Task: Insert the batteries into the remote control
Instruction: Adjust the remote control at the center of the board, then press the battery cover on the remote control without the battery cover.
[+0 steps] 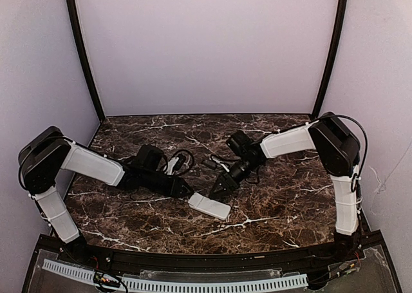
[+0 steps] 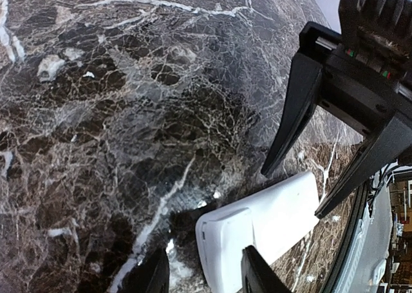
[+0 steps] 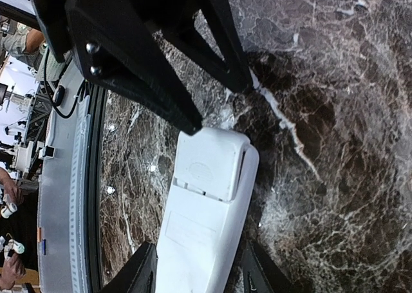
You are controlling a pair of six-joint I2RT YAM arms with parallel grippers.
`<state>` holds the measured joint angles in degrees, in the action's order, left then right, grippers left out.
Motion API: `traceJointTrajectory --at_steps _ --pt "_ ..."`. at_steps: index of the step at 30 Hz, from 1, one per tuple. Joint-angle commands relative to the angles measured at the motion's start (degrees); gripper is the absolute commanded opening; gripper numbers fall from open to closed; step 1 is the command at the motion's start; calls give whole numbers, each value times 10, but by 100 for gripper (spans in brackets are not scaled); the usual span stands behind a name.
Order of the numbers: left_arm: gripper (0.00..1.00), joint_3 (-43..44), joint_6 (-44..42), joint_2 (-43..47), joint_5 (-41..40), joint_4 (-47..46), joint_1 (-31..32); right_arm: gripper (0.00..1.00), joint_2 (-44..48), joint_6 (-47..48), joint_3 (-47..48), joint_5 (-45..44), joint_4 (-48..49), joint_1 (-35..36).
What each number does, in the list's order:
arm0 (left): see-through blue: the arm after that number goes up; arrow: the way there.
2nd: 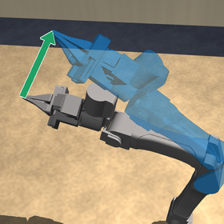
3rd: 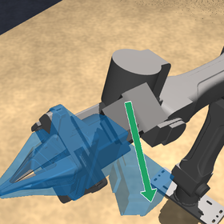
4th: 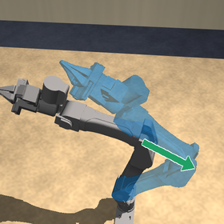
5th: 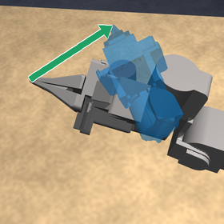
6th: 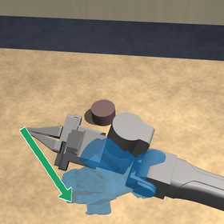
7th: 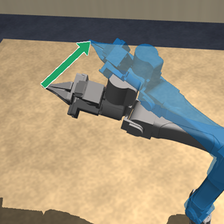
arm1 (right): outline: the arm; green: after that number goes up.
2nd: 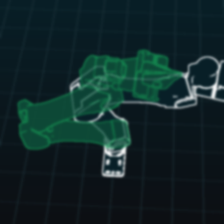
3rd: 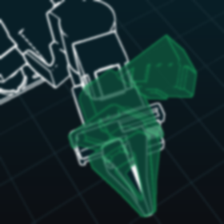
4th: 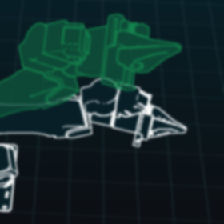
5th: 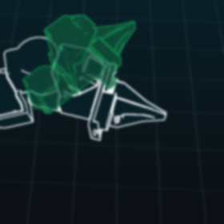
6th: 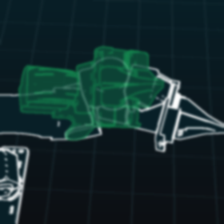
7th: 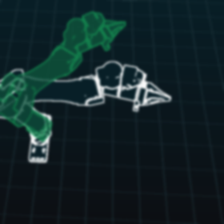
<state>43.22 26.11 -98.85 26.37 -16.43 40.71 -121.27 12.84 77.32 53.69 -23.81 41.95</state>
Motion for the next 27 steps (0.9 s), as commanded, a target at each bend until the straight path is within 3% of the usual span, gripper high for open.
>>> traceJointTrajectory --at_steps 1,14,27 --pt "36 10 -9 -1 3 10 9 43 -4 -29 29 -12 24 6" --pt "29 10 -9 -4 4 15 18 36 -33 -60 58 3 46 6" --pt "24 10 -8 -5 -3 20 23 46 0 -29 -13 -21 39 14"
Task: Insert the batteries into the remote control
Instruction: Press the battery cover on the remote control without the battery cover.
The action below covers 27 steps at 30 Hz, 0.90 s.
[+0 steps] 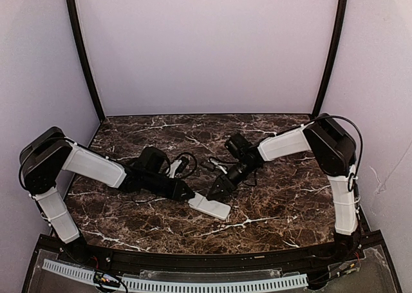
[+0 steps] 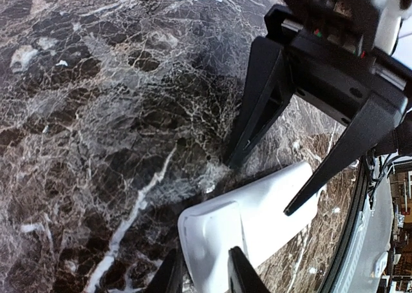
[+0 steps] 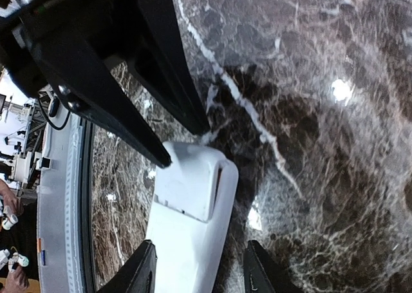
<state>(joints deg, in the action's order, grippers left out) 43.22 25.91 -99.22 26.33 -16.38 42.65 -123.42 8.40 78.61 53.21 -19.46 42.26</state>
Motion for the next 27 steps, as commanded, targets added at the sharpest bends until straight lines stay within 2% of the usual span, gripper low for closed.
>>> traceJointTrajectory --at_steps 1,15,22,27 --pt "24 10 -6 -2 -3 20 3 48 23 17 -32 -18 -6 12" --pt "21 13 -7 -6 -6 28 10 47 28 28 -43 -77 -34 30" --pt "19 14 -9 -6 -9 32 12 38 36 24 -52 -133 -43 38" --pt "18 14 -9 -5 -10 34 12 37 38 21 -61 -151 -44 46"
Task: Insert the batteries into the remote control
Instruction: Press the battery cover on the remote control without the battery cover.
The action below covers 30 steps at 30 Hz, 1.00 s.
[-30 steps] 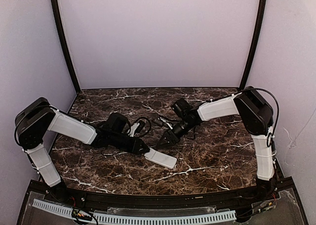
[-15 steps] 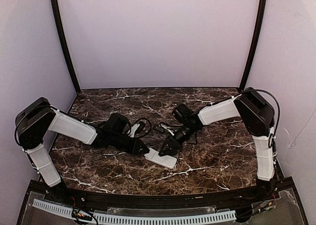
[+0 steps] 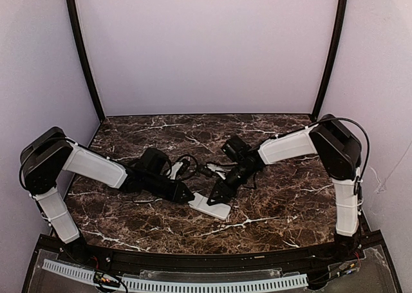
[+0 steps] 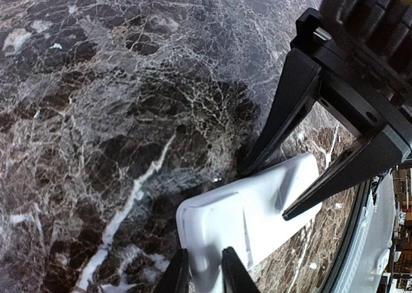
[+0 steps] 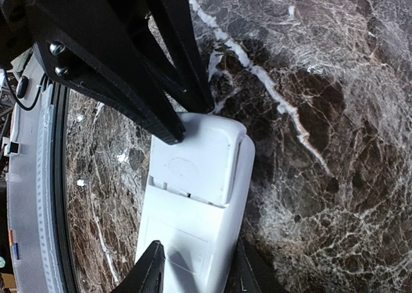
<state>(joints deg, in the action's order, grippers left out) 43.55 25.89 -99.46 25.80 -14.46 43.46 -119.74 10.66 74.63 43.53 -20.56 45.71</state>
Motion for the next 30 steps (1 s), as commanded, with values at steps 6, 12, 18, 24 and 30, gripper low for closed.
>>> traceJointTrajectory --at_steps 6,12,18,24,30 --pt "16 14 -9 -3 -8 21 9 30 -3 -11 -20 -66 -39 15" --pt "14 15 -6 -4 -10 25 14 27 -3 -26 -22 -87 -39 18" --pt "12 15 -4 -5 -15 32 20 24 -6 -34 -21 -91 -39 22" --pt "11 9 0 -3 -15 40 22 21 -8 -36 -21 -93 -39 25" --pt "14 6 1 -5 -16 48 22 20 -11 -35 -23 -94 -39 26"
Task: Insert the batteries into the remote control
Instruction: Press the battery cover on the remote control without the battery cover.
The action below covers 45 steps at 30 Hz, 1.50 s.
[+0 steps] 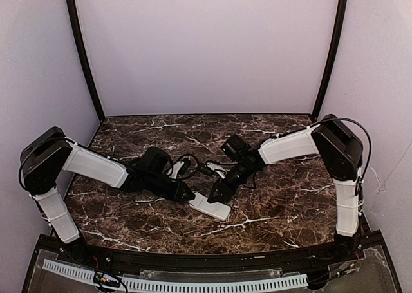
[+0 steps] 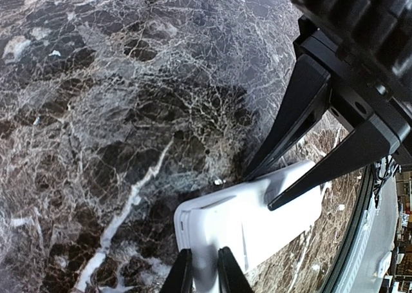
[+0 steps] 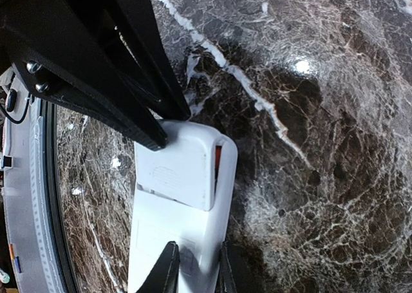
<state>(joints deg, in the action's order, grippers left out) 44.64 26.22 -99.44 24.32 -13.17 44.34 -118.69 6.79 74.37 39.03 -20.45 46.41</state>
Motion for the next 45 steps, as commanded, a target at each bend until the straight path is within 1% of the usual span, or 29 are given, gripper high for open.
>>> traceJointTrajectory --at_steps 1,6,12,22,32,34,37,39,45 --pt "14 -5 -2 -8 1 36 14 20 -21 3 -20 -49 -41 19" --pt "14 -15 2 -9 5 34 15 20 -19 3 -21 -51 -40 19" --pt "11 -22 5 -8 6 32 19 20 -21 3 -20 -51 -41 21" --pt "14 -31 11 -14 11 34 23 20 -21 1 -21 -52 -40 21" --pt "12 -32 6 -28 -3 45 26 20 -24 2 -19 -49 -40 21" --pt "13 -32 3 -29 -9 55 26 20 -23 1 -19 -50 -40 21" --pt "20 -31 -3 -29 -22 67 28 20 -23 2 -20 -52 -39 21" --pt "21 -30 -7 -30 -26 73 28 20 -23 2 -21 -53 -39 21" --pt "18 -25 -14 -38 -35 91 31 20 -19 -3 -25 -60 -34 21"
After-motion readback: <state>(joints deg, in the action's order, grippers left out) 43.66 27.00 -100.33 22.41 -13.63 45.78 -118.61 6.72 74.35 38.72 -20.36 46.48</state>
